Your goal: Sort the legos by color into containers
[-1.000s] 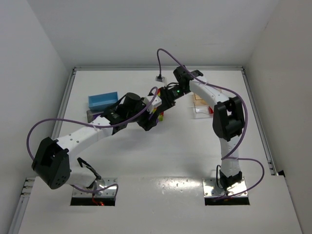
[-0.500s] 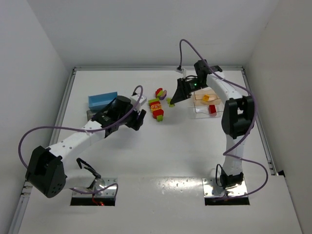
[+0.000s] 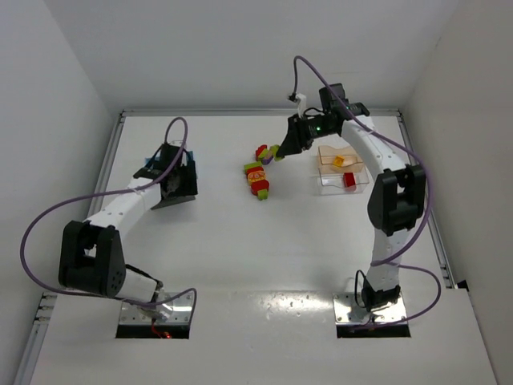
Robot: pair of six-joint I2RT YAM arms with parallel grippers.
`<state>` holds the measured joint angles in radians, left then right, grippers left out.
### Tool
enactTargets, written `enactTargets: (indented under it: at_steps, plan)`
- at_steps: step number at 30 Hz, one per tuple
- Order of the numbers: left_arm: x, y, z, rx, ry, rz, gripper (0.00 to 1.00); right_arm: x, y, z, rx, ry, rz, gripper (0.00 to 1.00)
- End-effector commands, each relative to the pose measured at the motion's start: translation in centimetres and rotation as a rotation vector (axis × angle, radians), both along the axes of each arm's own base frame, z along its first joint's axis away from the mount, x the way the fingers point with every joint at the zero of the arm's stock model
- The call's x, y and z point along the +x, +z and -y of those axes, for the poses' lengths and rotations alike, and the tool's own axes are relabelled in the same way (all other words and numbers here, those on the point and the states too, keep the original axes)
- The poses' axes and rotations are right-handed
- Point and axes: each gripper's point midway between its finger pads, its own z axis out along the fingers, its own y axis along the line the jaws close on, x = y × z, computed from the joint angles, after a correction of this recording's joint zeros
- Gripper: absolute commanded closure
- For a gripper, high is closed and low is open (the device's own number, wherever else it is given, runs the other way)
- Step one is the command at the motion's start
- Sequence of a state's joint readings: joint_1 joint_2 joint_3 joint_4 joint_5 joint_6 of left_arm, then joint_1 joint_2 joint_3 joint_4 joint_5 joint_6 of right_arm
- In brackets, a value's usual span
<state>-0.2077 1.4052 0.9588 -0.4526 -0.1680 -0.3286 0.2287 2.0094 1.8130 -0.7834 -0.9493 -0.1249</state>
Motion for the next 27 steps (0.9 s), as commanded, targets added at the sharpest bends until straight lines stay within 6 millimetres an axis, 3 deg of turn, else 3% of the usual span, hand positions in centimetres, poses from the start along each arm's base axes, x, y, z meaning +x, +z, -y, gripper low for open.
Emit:
enactTargets:
  at_steps: [1,8,10,13,15,17,19,20,21,23,27]
  plan:
    - [1.3,1.2,-0.9,-0.05,0.082,0.022,0.68,2.5,5.4,-0.5,0.045,-0.055,0.185,0.99]
    - [2.9,1.5,-3.3,-0.071,0.165,0.028,0.68,3.0,6.5,-1.5,0.07,-0.068,0.212,0.99]
    - [2.9,0.8,-3.7,-0.068,0.178,0.009,0.68,3.4,6.3,-1.7,0.075,-0.072,0.216,0.99]
    - [3.4,0.6,-4.1,-0.074,0.196,0.01,0.62,3.7,6.8,-2.6,0.074,-0.073,0.235,0.99]
    - [3.4,0.6,-4.4,-0.073,0.205,0.01,0.56,4.2,6.9,-3.0,0.064,-0.082,0.256,0.99]
    - [3.4,0.3,-4.4,-0.072,0.205,0.001,0.44,4.5,7.4,-4.0,0.063,-0.082,0.279,0.99]
    - [3.4,0.3,-4.8,-0.072,0.214,0.001,0.32,5.1,6.6,-4.5,0.049,-0.095,0.272,0.99]
    - [3.4,0.3,-4.6,-0.079,0.209,0.0,0.29,5.3,7.7,-5.1,0.063,-0.098,0.3,0.99]
    - [3.4,0.3,-4.3,-0.091,0.2,-0.002,0.22,5.8,6.9,-5.1,0.053,-0.105,0.29,0.99]
    - [3.7,0.4,-3.7,-0.121,0.176,0.005,0.03,6.3,7.5,-6.5,0.067,-0.111,0.314,0.99]
    - [4.8,3.8,-2.8,-0.15,0.105,0.11,0.0,8.4,7.3,-8.2,0.08,-0.167,0.337,0.98]
